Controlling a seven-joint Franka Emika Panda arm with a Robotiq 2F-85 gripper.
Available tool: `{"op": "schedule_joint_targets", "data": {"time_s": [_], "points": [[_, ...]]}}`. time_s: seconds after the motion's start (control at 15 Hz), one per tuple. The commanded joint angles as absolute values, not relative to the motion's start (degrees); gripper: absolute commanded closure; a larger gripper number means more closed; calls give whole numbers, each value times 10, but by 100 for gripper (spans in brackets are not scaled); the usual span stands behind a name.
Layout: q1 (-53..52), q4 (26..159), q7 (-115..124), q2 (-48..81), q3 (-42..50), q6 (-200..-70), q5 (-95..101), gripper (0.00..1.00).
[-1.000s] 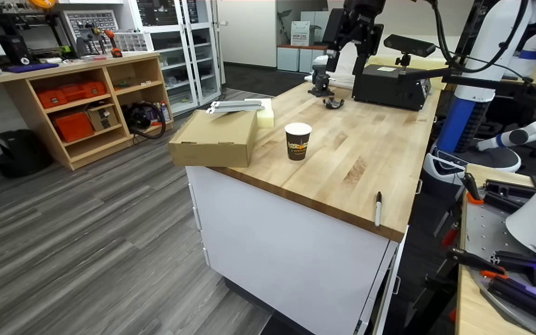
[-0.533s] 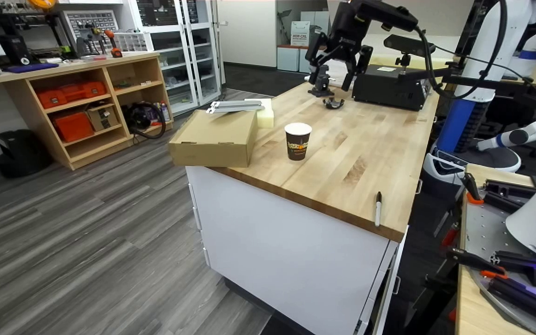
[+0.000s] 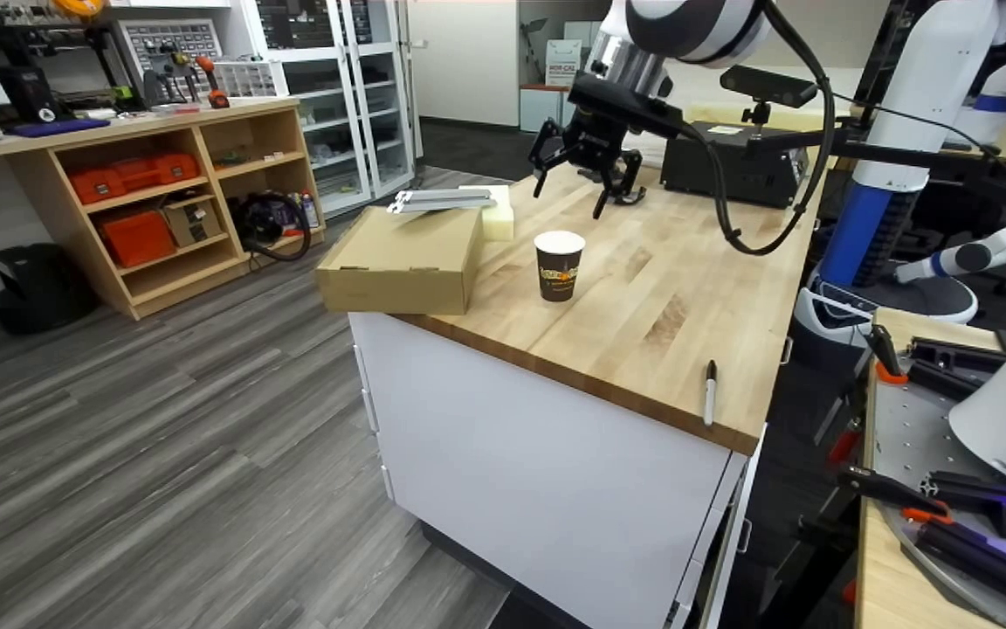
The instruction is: Put the marker in the cup
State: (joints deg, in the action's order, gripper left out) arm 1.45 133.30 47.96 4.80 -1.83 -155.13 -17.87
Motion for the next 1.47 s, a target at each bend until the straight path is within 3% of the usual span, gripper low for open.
{"op": "schedule_joint_targets", "data": {"time_s": [0.0, 0.27, 0.53, 1.0, 1.4], "points": [[-16, 1350, 546, 52, -21, -1662, -204, 0], [-80, 1381, 691, 24, 49, -1738, -35, 0], [-123, 1376, 867, -5, 121, -1643, 80, 0], [-72, 1382, 988, -73, 10, -1440, -9, 0], [-42, 1431, 1032, -48, -18, -1501, -43, 0]]}}
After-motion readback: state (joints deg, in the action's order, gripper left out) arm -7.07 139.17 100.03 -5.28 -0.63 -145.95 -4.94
